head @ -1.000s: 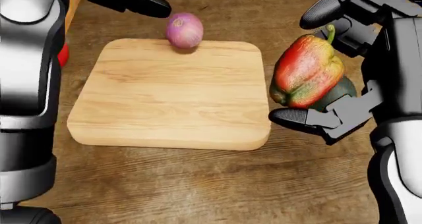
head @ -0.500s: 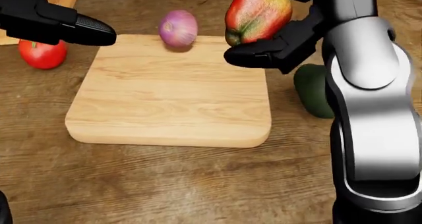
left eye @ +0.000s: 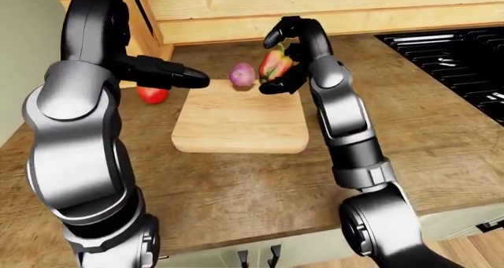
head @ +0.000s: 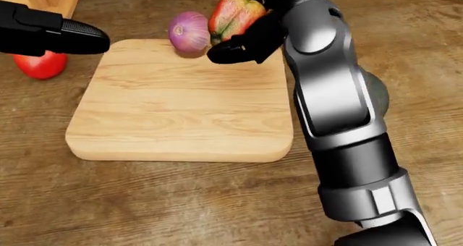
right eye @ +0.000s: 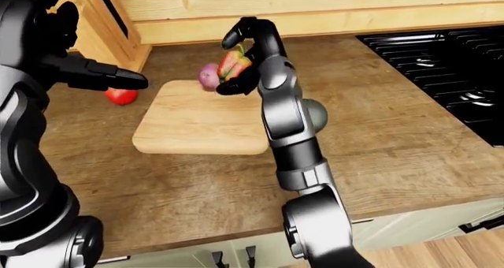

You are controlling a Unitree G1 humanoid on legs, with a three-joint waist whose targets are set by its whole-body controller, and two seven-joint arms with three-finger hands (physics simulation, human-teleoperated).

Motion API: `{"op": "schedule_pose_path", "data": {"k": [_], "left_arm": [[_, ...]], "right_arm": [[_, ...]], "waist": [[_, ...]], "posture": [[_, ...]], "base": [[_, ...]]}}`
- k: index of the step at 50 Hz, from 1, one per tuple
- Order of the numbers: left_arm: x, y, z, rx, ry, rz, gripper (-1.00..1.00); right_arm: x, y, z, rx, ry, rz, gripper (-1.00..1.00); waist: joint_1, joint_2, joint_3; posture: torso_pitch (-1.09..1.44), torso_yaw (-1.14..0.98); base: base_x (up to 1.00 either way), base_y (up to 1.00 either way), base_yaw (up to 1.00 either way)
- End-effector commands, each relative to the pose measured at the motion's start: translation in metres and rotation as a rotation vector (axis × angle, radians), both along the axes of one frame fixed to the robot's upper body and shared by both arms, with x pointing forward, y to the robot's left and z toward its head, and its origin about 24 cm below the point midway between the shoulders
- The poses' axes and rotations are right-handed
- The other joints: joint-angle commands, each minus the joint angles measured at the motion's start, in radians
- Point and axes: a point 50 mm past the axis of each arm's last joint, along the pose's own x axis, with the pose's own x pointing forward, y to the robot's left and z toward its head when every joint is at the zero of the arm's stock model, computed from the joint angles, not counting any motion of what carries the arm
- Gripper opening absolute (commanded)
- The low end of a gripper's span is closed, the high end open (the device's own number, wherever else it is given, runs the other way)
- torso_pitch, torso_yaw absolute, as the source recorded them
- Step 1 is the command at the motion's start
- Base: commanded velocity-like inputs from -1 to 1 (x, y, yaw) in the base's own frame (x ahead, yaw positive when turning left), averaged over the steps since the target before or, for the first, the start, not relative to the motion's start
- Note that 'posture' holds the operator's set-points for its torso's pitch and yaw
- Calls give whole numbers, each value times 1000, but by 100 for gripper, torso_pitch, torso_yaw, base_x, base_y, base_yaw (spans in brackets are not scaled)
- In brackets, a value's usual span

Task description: Place the avocado, onion, tomato and bell pepper on the cutting board.

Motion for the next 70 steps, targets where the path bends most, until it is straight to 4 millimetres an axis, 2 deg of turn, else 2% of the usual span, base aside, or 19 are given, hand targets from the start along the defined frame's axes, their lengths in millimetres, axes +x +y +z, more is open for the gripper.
{"op": "schedule_pose_path", "data": {"k": [1,7,22,32,47,52,60,70], "left_arm": [[-6,0,13,12,-74,6,100],[-6,0,13,13,-72,10,100],[-6,1,14,19,-69,14,100],[-3,1,12,22,-66,17,100],[-4,1,11,26,-62,19,100],[-3,0,10,25,-62,17,100],[-3,0,9,24,-59,13,100],[-1,0,9,28,-60,16,100]], "right_arm": [[-2,0,24,-2,-120,-11,-100],[10,0,12,-33,-89,-39,-100],[20,-3,-9,-59,-31,-67,-100],[20,-2,-17,-59,-5,-63,-77],[22,0,-25,-60,12,-52,-30],[22,-1,-26,-58,15,-50,-6],[22,2,-28,-58,18,-39,44],[22,2,-30,-60,21,-32,80]], "waist": [[-1,4,-33],[0,4,-34],[4,0,-33],[7,-4,-33],[7,-4,-36],[8,-4,-36],[7,-4,-37],[6,-3,-39]], "posture": [[0,0],[0,0],[0,0],[0,0],[0,0],[0,0],[0,0],[0,0]], "base": [[0,0,0],[0,0,0],[0,0,0],[0,0,0],[0,0,0],[0,0,0],[0,0,0],[0,0,0]]}}
